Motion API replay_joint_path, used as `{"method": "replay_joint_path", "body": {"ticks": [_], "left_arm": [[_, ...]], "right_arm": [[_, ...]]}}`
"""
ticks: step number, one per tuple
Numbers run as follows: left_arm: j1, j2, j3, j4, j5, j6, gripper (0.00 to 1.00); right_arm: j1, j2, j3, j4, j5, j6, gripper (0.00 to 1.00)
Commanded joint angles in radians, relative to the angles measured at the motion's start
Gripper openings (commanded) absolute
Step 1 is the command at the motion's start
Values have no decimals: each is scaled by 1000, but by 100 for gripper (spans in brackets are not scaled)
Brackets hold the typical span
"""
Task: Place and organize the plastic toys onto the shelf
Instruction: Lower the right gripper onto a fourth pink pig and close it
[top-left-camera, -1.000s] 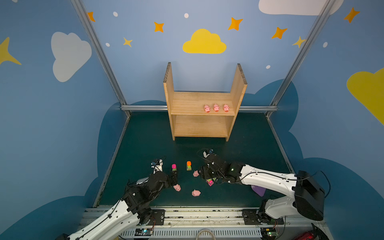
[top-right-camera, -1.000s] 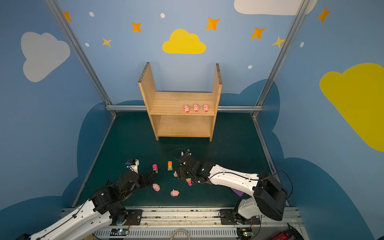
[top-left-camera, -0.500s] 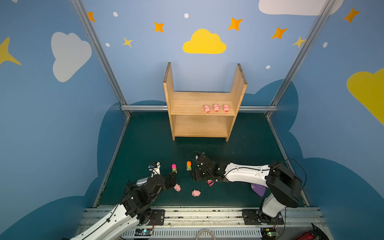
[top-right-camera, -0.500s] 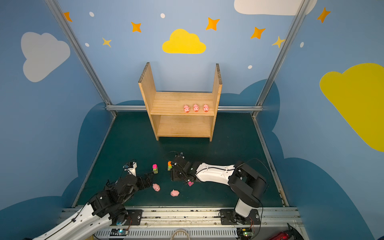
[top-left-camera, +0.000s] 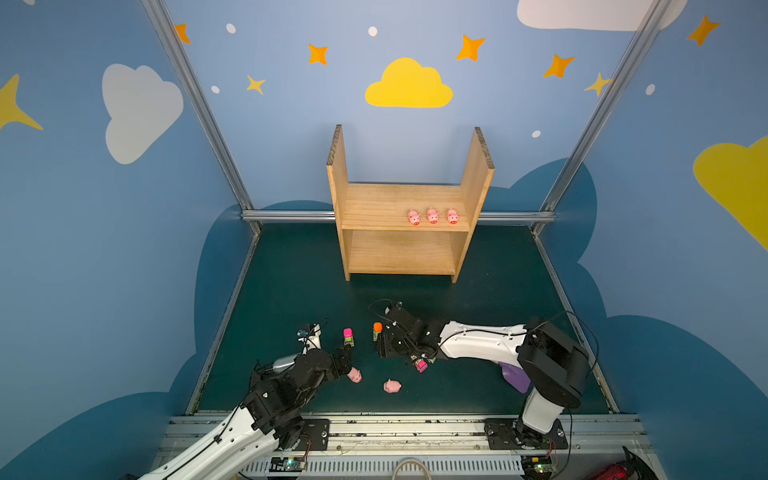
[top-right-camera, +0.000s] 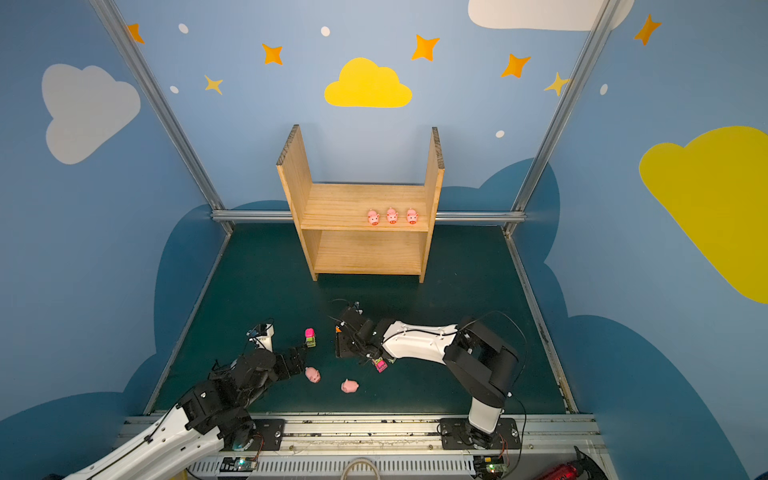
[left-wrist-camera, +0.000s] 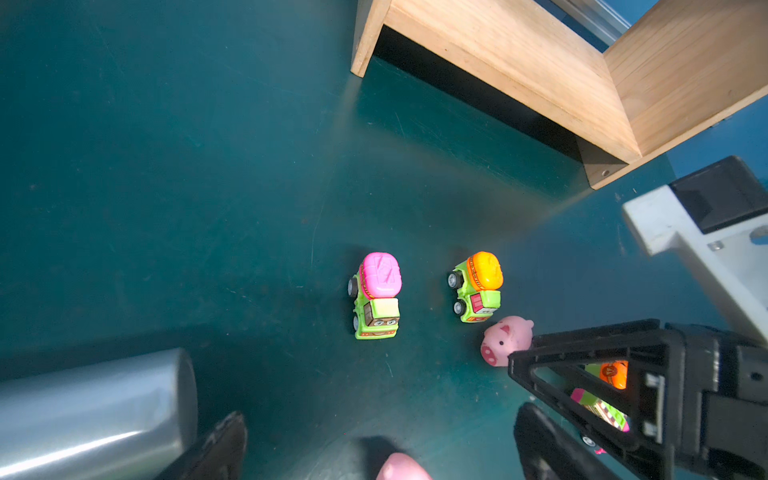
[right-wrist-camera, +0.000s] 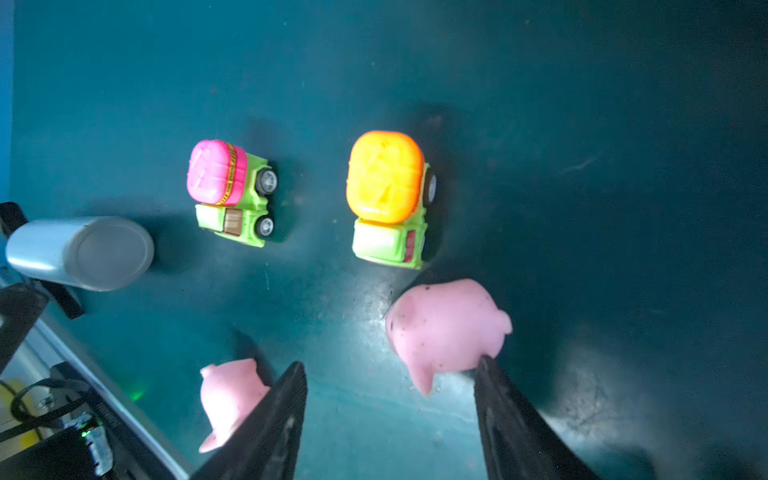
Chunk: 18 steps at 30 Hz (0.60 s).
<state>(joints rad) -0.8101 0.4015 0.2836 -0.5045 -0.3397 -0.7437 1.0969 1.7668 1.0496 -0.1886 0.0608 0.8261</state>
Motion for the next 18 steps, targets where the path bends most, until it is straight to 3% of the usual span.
{"method": "replay_joint_path", "body": {"ticks": [1, 12, 18], "left_arm": [[-4, -8, 6, -4, -18, 12, 100], [-3, -14, 6, -7, -16, 13, 100], [-3, -18, 7, -12, -17, 9, 100]], "right_arm": [[4, 32, 26, -72, 41, -20, 65], [40, 47, 89, -172, 170, -60, 64], [51, 64, 98, -169, 163, -47, 64]]}}
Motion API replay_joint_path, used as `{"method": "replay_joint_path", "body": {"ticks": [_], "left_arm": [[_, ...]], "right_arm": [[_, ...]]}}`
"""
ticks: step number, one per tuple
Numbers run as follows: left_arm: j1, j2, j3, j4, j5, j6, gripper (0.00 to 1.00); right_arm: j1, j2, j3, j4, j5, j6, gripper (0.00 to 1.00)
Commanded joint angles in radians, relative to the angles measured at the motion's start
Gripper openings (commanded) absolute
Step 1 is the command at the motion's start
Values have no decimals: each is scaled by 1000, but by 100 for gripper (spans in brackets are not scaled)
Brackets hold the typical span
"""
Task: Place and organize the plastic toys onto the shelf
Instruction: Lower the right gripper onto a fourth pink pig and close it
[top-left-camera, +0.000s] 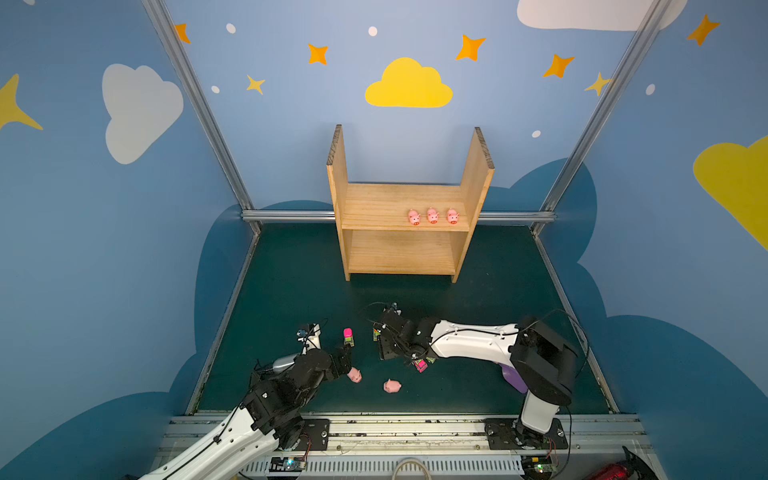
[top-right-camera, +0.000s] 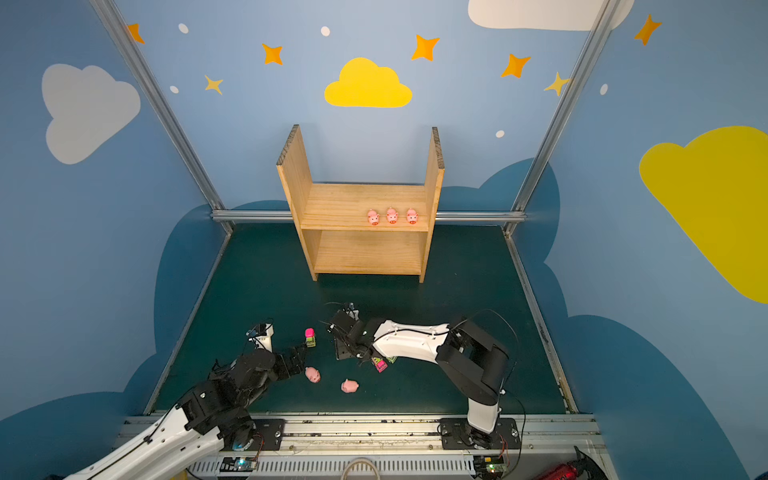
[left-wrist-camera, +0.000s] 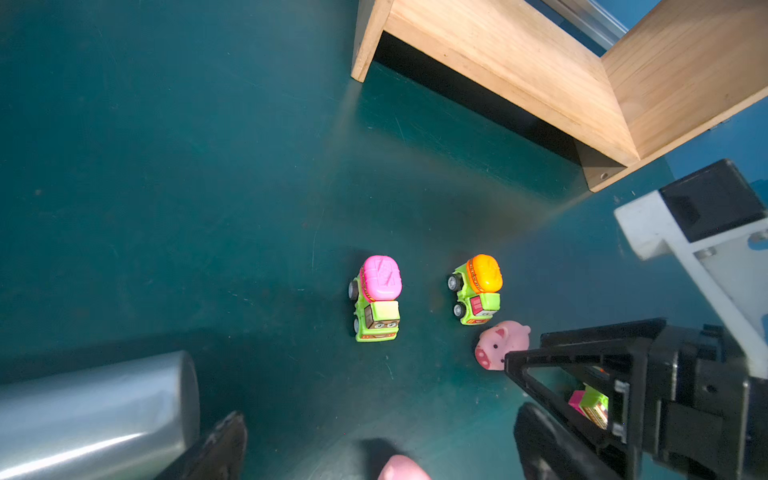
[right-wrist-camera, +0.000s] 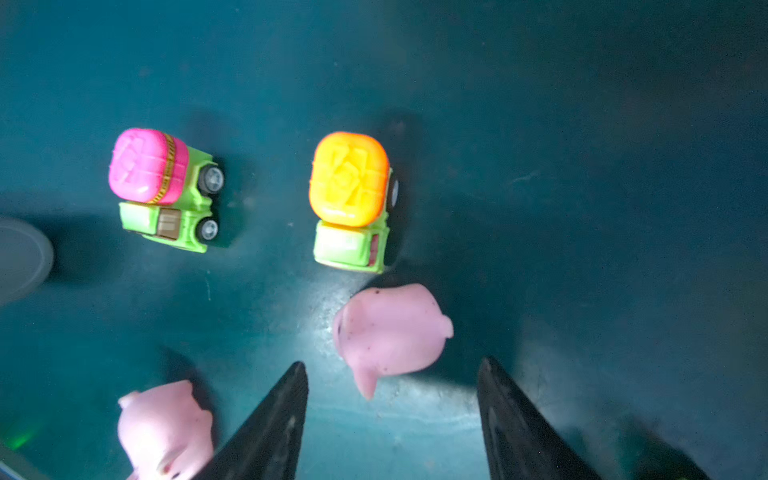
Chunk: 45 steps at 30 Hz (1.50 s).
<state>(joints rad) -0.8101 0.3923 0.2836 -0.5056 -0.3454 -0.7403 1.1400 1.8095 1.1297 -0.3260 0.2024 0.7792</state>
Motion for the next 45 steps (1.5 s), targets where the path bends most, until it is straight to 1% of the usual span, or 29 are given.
{"method": "replay_joint_path", "body": {"ticks": [1, 8, 11, 16, 32, 35, 41, 45], "left_arm": [[-4, -9, 6, -13, -10, 5, 100], [-3, -31, 9, -33, -9, 2, 100], [-3, -42, 8, -37, -8, 1, 100], [-2, -49, 7, -44, -8, -2, 100], [-3, -46, 6, -41, -14, -5, 100], [-4, -39, 6, -38, -15, -7, 100], [-2, -35, 6, -36, -15, -5, 100], [-3, -38, 6, -37, -16, -6, 100]], "right_arm": [[11, 24, 15, -20, 14, 6, 64], [41, 30, 8, 0, 16, 53, 64], [41, 42, 7, 14, -5, 66, 64], [38, 72, 29, 14, -8, 82, 64], [3, 142, 96, 5, 19, 53, 63], [2, 158, 109, -1, 30, 41, 61], [2, 177, 128, -24, 61, 1, 51], [4, 170, 120, -39, 87, -10, 47]]}}
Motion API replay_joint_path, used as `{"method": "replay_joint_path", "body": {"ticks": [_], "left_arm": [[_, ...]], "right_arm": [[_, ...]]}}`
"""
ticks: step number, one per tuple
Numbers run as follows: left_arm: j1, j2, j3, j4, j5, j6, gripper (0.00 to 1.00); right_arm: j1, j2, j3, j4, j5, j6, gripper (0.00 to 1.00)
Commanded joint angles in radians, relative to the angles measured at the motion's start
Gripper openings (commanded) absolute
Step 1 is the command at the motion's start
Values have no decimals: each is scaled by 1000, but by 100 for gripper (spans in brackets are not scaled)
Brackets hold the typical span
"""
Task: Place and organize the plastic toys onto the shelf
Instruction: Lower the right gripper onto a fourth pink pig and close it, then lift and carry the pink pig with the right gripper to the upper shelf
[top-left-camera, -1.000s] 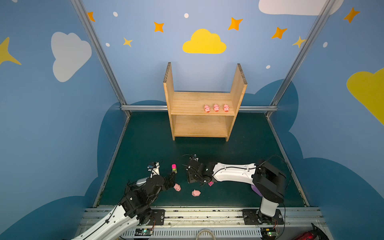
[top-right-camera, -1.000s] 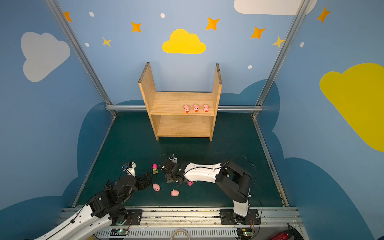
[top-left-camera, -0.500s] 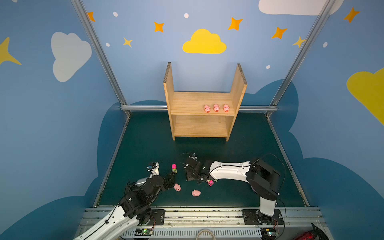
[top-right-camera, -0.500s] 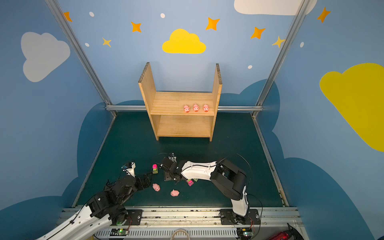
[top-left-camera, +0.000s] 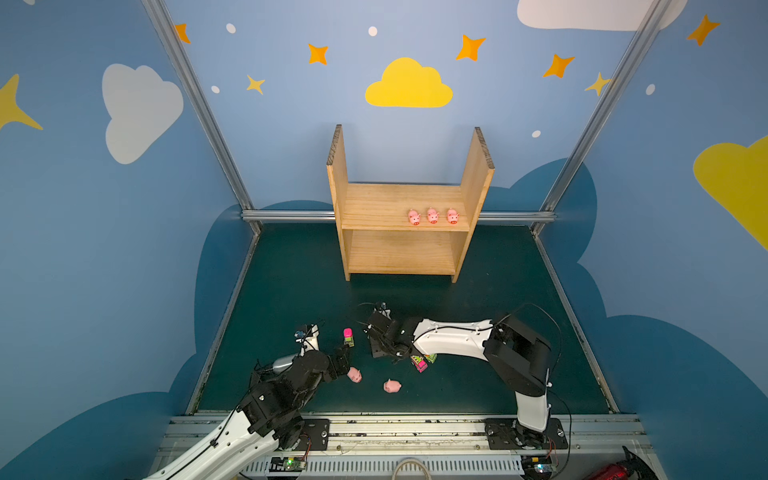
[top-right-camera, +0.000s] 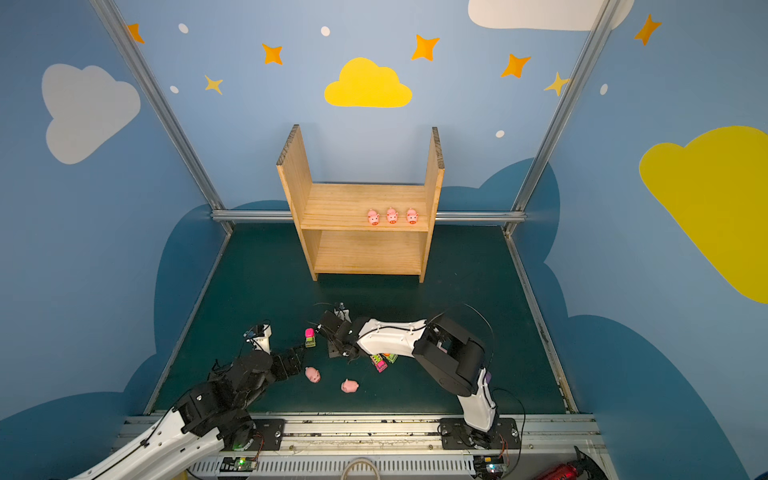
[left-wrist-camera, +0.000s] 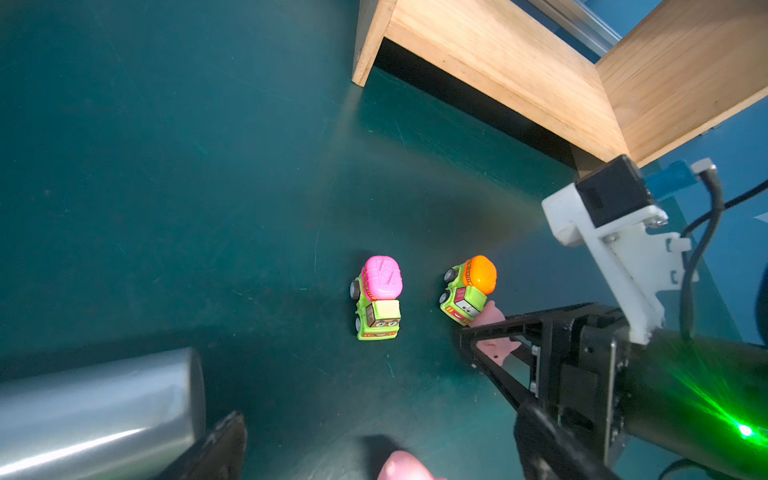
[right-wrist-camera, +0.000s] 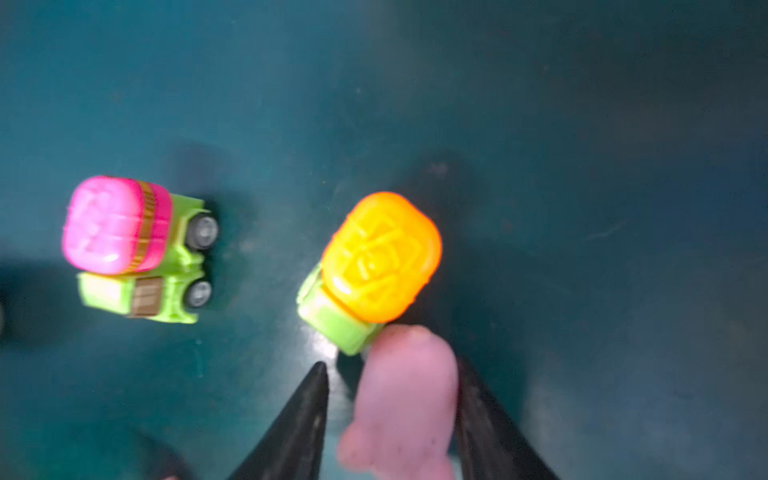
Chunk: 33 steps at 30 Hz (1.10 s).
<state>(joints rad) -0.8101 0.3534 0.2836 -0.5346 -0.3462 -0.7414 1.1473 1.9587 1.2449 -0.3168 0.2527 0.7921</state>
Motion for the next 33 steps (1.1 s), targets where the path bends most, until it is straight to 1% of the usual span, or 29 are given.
{"method": "replay_joint_path", "body": {"ticks": [1, 8, 14, 18, 20, 23, 27, 33], "left_arm": [[-3, 3, 6, -7, -15, -4, 100], [-4, 4, 5, -6, -13, -6, 100], [-4, 1, 8, -13, -12, -6, 100], [-3, 2, 8, -13, -12, -6, 100], [-4, 4, 9, -13, -12, -3, 100], [-4, 10, 17, -11, -13, 4, 100], [-3, 32, 44, -10, -17, 20, 100], [-4, 93, 116, -4, -31, 61, 100]], "right_arm": [[-3, 22, 1, -49, 43, -27, 46], [-3, 25, -28, -40, 80, -42, 36], [8, 21, -86, 48, 118, -56, 36], [17, 29, -90, 54, 137, -59, 33], [24, 21, -88, 44, 148, -66, 29], [31, -12, -86, 19, 164, -78, 26], [31, -78, -79, -29, 180, -101, 25], [30, -176, -7, -150, 218, -153, 26]]}}
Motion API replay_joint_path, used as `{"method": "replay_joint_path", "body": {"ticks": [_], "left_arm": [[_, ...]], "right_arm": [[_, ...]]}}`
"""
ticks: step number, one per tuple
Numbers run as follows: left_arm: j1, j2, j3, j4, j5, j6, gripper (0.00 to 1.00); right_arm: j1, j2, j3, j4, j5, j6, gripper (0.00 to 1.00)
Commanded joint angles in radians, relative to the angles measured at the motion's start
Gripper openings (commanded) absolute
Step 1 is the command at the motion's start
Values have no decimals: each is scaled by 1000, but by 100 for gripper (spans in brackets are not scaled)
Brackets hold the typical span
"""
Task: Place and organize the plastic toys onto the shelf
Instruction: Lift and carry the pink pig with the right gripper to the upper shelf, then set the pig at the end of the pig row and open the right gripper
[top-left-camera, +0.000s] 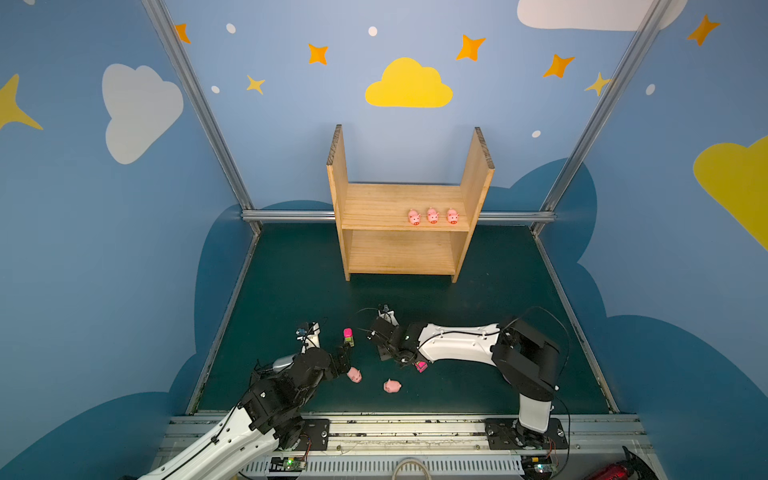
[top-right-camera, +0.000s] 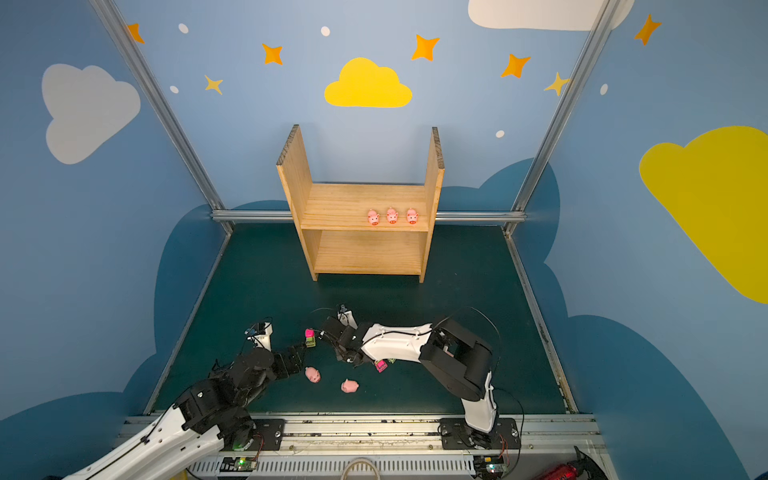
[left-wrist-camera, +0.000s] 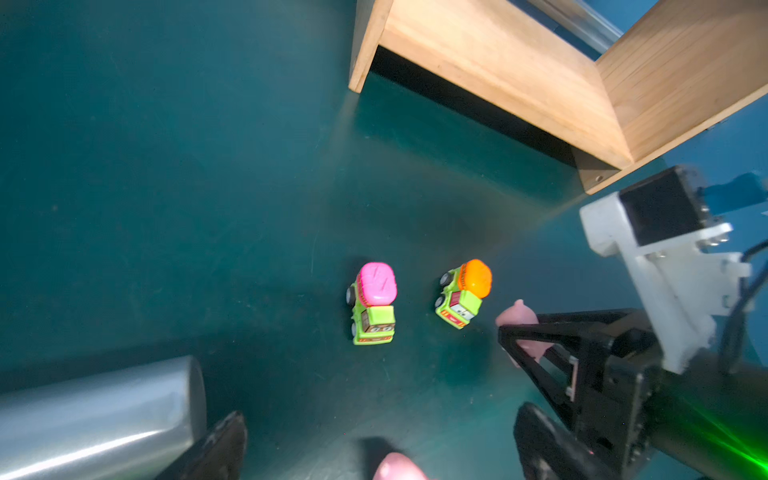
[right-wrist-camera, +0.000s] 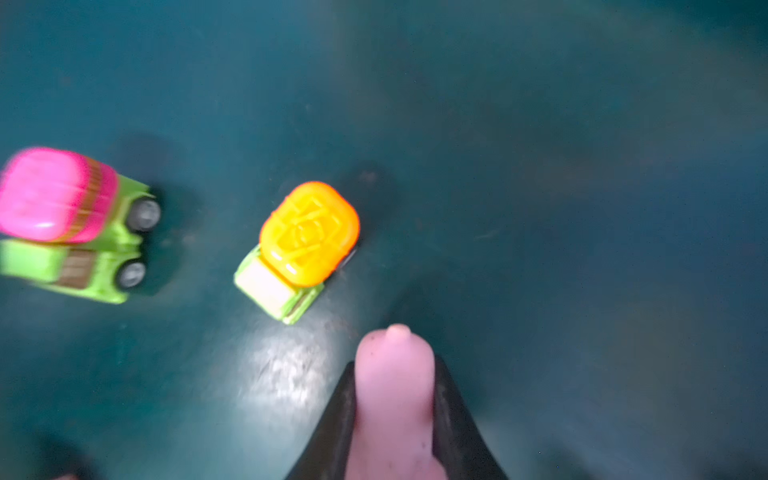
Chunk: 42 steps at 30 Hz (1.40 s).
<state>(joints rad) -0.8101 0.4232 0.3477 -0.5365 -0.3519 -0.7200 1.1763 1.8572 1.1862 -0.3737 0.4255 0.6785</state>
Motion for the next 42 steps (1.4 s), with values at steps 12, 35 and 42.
{"method": "replay_joint_path", "body": {"ticks": [12, 35, 42], "left_arm": [[-2, 237, 303, -30, -88, 201, 100], [30, 481, 455, 78, -98, 364, 100], [52, 503, 451, 100, -81, 373, 100]], "right_arm": [[-104, -135, 409, -287, 54, -258, 28], [-440, 388, 1428, -510, -137, -484, 31], [-470, 417, 1442, -482, -177, -475, 34]]}}
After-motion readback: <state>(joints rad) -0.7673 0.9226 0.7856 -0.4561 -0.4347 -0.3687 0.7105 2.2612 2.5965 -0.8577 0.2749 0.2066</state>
